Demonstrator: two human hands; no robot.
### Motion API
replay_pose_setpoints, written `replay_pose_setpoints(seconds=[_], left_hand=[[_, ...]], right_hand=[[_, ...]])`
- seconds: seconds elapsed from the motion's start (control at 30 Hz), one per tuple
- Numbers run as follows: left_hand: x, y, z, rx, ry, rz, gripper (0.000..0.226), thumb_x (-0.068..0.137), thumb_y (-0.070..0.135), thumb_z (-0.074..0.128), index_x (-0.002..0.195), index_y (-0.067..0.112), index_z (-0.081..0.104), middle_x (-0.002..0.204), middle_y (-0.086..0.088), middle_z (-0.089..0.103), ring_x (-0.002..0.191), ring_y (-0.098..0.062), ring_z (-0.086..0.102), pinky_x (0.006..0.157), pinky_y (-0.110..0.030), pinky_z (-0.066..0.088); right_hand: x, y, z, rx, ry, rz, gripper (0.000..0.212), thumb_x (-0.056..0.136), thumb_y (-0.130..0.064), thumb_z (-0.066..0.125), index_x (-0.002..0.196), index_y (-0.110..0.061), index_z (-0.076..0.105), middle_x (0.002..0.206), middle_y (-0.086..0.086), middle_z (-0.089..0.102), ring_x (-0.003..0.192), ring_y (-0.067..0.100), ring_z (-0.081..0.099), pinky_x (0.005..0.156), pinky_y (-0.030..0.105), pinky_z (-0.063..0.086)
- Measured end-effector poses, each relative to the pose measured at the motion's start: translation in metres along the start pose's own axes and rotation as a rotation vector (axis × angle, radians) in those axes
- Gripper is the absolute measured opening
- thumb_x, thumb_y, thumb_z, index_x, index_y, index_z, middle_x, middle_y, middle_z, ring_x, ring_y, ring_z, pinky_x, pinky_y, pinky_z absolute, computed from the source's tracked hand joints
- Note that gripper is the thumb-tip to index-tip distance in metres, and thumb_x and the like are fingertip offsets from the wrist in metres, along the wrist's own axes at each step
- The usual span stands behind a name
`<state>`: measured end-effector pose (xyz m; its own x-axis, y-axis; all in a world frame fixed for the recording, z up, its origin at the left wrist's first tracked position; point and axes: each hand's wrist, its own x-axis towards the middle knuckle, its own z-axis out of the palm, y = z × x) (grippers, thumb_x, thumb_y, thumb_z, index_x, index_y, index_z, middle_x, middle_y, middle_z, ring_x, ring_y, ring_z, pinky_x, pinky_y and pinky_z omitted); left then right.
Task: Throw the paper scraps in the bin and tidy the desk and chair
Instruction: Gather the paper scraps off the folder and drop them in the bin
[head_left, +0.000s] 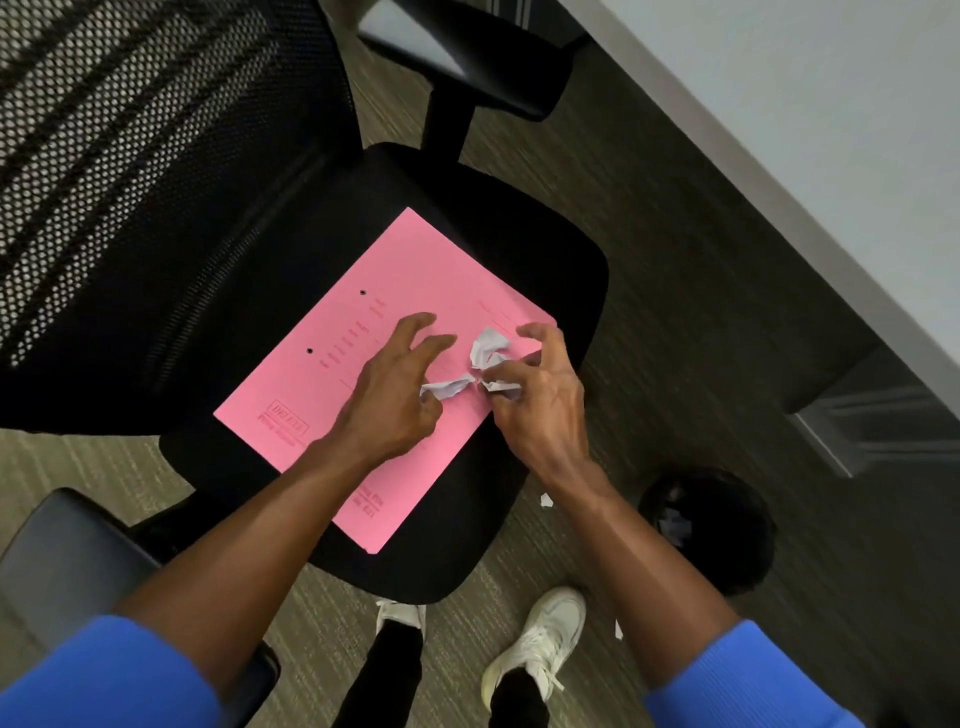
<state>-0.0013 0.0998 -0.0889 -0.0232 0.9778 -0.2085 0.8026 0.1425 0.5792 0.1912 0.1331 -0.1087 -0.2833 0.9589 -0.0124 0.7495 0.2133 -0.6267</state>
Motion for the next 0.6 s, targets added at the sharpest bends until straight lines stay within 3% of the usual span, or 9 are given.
replay_pose_setpoints(seconds=[0.13, 0.27, 0.43, 0.53, 0.6], left_hand=[[-0.005, 0.001, 0.002, 0.001, 0.038, -0.043, 0.058, 0.085, 0.003, 0.082, 0.139, 0.015, 0.065, 0.160, -0.003, 0.044, 0.111, -0.031, 0.070, 0.083, -0.025, 0.054], [-0.010, 0.003, 0.004, 0.015, 0.053, -0.064, 0.049, 0.086, 0.005, 0.082, 0.132, 0.014, 0.069, 0.157, -0.003, 0.046, 0.108, -0.028, 0.071, 0.081, -0.021, 0.052], [-0.014, 0.002, 0.009, 0.015, 0.071, -0.075, 0.041, 0.086, 0.005, 0.082, 0.125, 0.012, 0.072, 0.151, -0.006, 0.052, 0.102, -0.027, 0.072, 0.071, -0.010, 0.047], [-0.017, 0.005, 0.014, 0.035, 0.092, -0.068, 0.037, 0.085, 0.003, 0.082, 0.120, 0.008, 0.073, 0.145, -0.009, 0.056, 0.103, -0.025, 0.069, 0.067, -0.005, 0.037], [-0.020, 0.008, 0.020, 0.043, 0.111, -0.036, 0.034, 0.084, 0.001, 0.080, 0.117, 0.006, 0.074, 0.139, -0.010, 0.059, 0.105, -0.025, 0.067, 0.068, -0.007, 0.037]], right_hand=[[0.012, -0.009, -0.010, -0.153, -0.175, -0.123, 0.020, 0.087, -0.014, 0.080, 0.106, -0.019, 0.084, 0.163, 0.005, 0.043, 0.123, 0.024, 0.061, 0.094, 0.043, 0.059], [0.024, -0.017, -0.018, -0.268, -0.309, -0.182, 0.021, 0.093, -0.013, 0.072, 0.111, -0.018, 0.080, 0.155, 0.006, 0.053, 0.124, 0.028, 0.054, 0.092, 0.047, 0.058], [0.021, -0.012, -0.017, -0.288, -0.268, -0.215, 0.020, 0.099, -0.020, 0.066, 0.113, -0.014, 0.079, 0.133, 0.007, 0.063, 0.115, 0.026, 0.054, 0.087, 0.043, 0.057], [0.009, -0.003, -0.014, -0.235, -0.190, -0.166, 0.021, 0.098, -0.017, 0.067, 0.113, -0.013, 0.081, 0.124, 0.006, 0.066, 0.109, 0.026, 0.055, 0.085, 0.043, 0.057], [-0.002, 0.007, -0.012, -0.198, -0.128, -0.101, 0.021, 0.095, -0.015, 0.071, 0.112, -0.015, 0.081, 0.121, 0.003, 0.067, 0.106, 0.024, 0.055, 0.084, 0.035, 0.054]])
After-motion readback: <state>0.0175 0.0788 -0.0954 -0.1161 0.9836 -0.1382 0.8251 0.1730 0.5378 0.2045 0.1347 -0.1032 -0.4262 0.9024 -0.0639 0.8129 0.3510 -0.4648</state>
